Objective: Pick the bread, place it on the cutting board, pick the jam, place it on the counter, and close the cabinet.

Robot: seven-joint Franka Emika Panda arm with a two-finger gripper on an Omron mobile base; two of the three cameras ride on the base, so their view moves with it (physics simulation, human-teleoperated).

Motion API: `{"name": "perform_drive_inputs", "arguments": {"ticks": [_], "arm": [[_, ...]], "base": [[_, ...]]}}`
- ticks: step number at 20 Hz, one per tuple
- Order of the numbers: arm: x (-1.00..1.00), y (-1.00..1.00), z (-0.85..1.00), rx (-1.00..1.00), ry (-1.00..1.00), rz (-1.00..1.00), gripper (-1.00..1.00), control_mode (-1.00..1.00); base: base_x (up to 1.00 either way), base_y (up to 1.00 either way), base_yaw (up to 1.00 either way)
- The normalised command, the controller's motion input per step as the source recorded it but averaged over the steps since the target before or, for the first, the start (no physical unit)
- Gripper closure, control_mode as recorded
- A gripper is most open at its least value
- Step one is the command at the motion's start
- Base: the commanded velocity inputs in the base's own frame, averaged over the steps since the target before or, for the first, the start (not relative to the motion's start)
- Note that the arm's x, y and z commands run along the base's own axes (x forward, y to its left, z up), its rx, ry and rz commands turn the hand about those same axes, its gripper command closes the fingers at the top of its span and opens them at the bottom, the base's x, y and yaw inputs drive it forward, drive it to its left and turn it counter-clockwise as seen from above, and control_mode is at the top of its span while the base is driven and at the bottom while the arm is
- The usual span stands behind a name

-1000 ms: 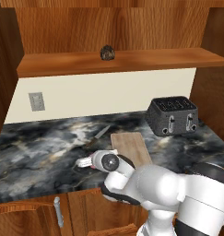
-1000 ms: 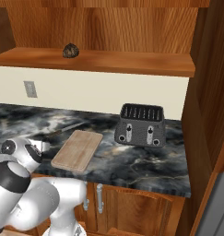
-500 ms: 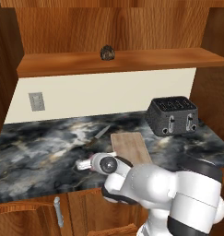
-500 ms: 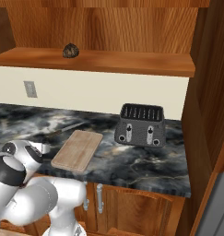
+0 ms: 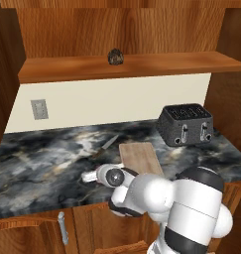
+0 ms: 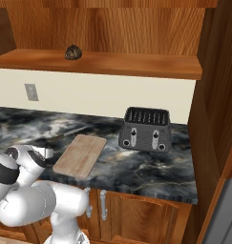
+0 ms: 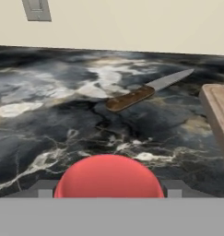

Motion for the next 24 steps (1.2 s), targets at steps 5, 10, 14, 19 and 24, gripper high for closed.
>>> {"name": "perform_drive_inputs", "arguments": {"ticks": [5, 10, 14, 19, 24], "arm": [[0.15, 0.00, -0.08, 0.00, -0.02, 0.00, 1.00, -1.00], [0.15, 0.00, -0.13, 0.00, -0.03, 0.00, 1.00, -1.00], [0.04, 0.00, -0.14, 0.00, 0.00, 0.00, 1.00, -1.00], [0.00, 0.00, -0.20, 0.00, 0.00, 0.00, 1.00, -1.00], [0.00, 0.00, -0.02, 0.00, 0.00, 0.00, 1.00, -1.00]], "base": [[0.00, 0.00, 0.00], [0.00, 0.00, 0.00], [0.00, 0.00, 0.00], [0.00, 0.00, 0.00], [0.00, 0.00, 0.00]]}}
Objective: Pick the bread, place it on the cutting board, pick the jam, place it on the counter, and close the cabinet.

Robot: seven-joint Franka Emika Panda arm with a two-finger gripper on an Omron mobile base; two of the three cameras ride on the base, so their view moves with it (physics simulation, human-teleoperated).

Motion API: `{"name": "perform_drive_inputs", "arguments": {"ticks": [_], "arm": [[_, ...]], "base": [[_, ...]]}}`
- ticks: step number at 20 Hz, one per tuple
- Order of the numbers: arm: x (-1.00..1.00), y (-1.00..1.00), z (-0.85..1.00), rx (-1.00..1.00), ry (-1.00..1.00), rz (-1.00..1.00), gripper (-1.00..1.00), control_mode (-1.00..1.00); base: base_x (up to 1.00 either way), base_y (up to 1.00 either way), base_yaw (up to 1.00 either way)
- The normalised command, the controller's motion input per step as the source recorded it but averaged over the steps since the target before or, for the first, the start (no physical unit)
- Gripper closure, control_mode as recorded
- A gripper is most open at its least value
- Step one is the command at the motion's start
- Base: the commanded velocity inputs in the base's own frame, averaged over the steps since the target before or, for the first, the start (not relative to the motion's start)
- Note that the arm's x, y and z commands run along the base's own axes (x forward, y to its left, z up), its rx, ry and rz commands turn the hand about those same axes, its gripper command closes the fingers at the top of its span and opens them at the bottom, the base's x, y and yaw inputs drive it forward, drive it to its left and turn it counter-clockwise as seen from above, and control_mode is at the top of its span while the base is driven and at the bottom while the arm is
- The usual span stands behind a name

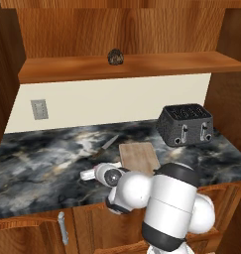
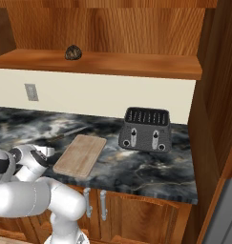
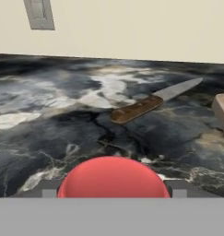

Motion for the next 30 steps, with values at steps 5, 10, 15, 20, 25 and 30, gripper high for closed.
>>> {"name": "perform_drive_inputs", "arguments": {"ticks": [5, 10, 15, 20, 25, 30], "arm": [[0.00, 0.00, 0.00, 0.00, 0.00, 0.00, -1.00, -1.00], [0.00, 0.00, 0.00, 0.00, 0.00, 0.00, -1.00, -1.00], [-0.22, 0.00, 0.00, 0.00, -0.01, 0.00, -1.00, -1.00], [-0.29, 0.00, 0.11, 0.00, -0.06, 0.00, -1.00, -1.00], [-0.20, 0.00, 0.25, 0.00, -0.11, 0.00, -1.00, -1.00], [-0.12, -0.03, 0.32, 0.00, -0.09, 0.00, -1.00, -1.00]], "base": [[0.00, 0.00, 0.00], [0.00, 0.00, 0.00], [0.00, 0.00, 0.00], [0.00, 0.00, 0.00], [0.00, 0.00, 0.00], [0.00, 0.00, 0.00]]}}
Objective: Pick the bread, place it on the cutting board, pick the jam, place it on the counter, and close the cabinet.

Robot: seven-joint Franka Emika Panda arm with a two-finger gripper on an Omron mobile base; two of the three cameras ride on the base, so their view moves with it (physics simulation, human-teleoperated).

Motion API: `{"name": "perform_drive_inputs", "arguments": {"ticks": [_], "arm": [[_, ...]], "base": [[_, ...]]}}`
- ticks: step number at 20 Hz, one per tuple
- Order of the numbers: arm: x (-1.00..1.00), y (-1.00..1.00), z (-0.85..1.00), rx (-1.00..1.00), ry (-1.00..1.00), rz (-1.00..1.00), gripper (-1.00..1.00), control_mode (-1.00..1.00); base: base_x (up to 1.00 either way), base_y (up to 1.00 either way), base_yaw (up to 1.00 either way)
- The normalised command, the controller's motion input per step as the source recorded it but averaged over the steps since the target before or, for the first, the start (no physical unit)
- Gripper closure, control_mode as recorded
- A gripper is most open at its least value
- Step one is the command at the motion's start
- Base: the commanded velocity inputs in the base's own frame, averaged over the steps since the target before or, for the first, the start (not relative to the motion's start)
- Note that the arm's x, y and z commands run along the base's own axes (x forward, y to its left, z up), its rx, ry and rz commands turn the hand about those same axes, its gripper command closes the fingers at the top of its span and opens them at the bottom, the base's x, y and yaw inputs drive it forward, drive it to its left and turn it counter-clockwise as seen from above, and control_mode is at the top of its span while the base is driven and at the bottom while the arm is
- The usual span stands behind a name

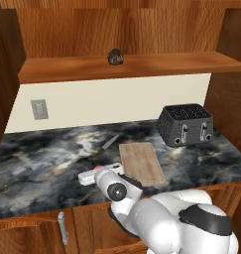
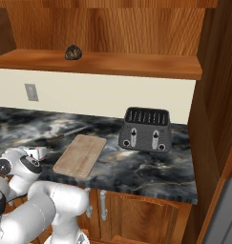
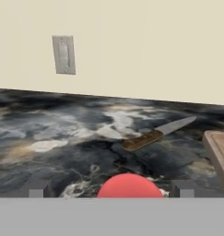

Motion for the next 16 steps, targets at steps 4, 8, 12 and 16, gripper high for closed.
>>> {"name": "perform_drive_inputs", "arguments": {"ticks": [4, 8, 12, 16], "arm": [[-0.11, -0.08, 0.32, 0.00, -0.02, 0.00, -1.00, -1.00], [-0.18, -0.14, 0.25, 0.00, 0.00, 0.00, -1.00, -1.00], [-0.20, -0.16, 0.22, 0.00, 0.00, 0.00, -1.00, -1.00], [-0.15, -0.16, 0.25, 0.00, 0.00, 0.00, -1.00, -1.00]], "base": [[0.00, 0.00, 0.00], [0.00, 0.00, 0.00], [0.00, 0.00, 0.00], [0.00, 0.00, 0.00]]}}
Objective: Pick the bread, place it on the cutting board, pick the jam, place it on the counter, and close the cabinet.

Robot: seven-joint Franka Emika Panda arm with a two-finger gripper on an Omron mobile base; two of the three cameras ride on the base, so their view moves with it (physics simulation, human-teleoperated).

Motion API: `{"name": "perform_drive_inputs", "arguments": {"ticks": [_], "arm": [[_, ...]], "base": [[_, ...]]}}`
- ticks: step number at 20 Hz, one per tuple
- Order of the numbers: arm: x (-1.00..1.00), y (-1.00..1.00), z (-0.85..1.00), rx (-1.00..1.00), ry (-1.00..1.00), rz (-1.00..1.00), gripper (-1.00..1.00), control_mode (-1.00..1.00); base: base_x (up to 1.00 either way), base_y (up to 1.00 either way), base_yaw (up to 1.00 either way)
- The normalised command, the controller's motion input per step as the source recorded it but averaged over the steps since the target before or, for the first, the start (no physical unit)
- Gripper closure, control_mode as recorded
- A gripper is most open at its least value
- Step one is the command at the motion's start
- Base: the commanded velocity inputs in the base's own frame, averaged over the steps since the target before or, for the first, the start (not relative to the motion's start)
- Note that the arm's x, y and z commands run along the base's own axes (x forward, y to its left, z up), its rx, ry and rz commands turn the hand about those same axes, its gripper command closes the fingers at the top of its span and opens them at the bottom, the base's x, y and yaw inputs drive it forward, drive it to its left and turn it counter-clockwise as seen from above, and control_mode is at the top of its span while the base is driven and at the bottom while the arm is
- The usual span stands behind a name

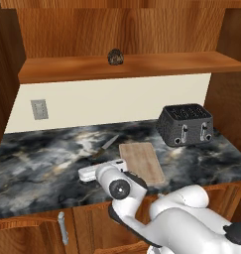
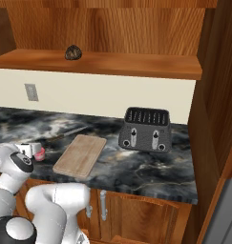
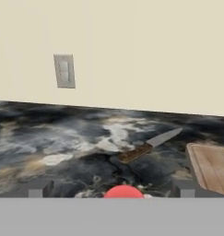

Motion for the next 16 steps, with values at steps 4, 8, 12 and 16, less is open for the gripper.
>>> {"name": "perform_drive_inputs", "arguments": {"ticks": [4, 8, 12, 16], "arm": [[-0.13, -0.17, 0.16, 0.00, 0.00, 0.00, -1.00, -1.00], [-0.19, -0.18, 0.17, 0.00, 0.00, 0.00, -1.00, -1.00], [-0.20, -0.20, 0.25, 0.00, 0.00, 0.00, -1.00, -1.00], [-0.27, -0.21, 0.36, 0.00, 0.03, 0.00, -1.00, -1.00]], "base": [[0.00, 0.00, 0.00], [0.00, 0.00, 0.00], [0.00, 0.00, 0.00], [0.00, 0.00, 0.00]]}}
